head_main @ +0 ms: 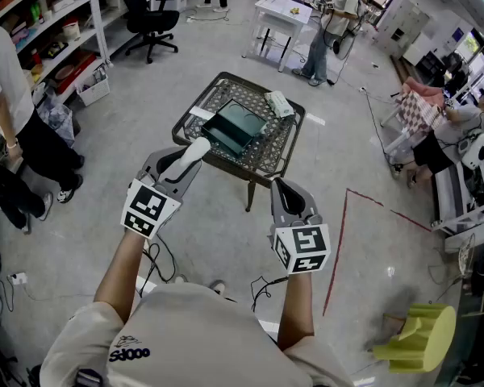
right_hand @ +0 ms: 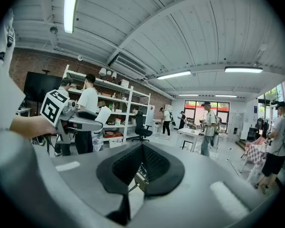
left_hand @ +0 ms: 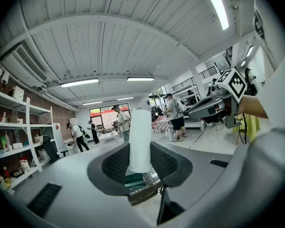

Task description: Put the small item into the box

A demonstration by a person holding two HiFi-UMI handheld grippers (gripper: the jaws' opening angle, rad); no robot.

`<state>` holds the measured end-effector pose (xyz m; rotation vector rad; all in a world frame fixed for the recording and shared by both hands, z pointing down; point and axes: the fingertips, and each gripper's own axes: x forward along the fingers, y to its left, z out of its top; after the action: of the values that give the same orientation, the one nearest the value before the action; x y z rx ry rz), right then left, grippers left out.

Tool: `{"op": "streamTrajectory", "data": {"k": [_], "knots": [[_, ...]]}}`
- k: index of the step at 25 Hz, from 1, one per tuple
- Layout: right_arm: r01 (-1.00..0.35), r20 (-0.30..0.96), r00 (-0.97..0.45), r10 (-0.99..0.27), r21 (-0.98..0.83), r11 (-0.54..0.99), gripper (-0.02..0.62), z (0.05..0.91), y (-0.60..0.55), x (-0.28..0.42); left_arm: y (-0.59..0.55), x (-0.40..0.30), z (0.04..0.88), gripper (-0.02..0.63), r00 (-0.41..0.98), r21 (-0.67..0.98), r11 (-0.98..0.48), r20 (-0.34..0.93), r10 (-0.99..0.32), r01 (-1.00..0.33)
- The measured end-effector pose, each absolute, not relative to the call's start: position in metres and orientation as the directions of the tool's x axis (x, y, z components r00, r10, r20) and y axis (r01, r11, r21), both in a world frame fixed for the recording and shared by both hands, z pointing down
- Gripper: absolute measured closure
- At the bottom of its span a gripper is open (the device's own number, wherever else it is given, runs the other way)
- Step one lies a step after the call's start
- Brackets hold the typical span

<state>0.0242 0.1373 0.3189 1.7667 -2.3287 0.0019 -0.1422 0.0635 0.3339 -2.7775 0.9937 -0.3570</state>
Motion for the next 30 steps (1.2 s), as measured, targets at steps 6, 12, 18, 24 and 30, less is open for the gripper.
{"op": "streamTrajectory", "data": {"k": [6, 12, 18, 24, 30], "knots": [[-0.952, 0.142, -0.275, -0.951, 0.096, 0.289, 0.584, 0.320, 0.139, 0.036, 0.069, -0.127, 0.339, 0.476, 0.751, -0.229, -0.770, 0.180, -0.635, -0.596], [-0.947, 0.150, -0.294, -0.944, 0.090, 0.309, 0.584, 0.323, 0.136, 0.052, 0.069, -0.111, 0.342, 0.476, 0.740, -0.237, -0.763, 0.194, -0.644, -0.602], [-0.935, 0.156, -0.327, -0.932, 0.091, 0.344, 0.584, 0.326, 0.137, 0.071, 0.073, -0.092, 0.341, 0.476, 0.724, -0.240, -0.747, 0.191, -0.662, -0.620], [-0.917, 0.120, -0.380, -0.917, 0.081, 0.390, 0.584, 0.325, 0.143, 0.080, 0.084, -0.078, 0.350, 0.476, 0.708, -0.239, -0.735, 0.203, -0.677, -0.634], [-0.919, 0.117, -0.384, -0.916, 0.050, 0.391, 0.584, 0.333, 0.147, 0.097, 0.092, -0.062, 0.355, 0.476, 0.709, -0.238, -0.741, 0.216, -0.671, -0.628]]}}
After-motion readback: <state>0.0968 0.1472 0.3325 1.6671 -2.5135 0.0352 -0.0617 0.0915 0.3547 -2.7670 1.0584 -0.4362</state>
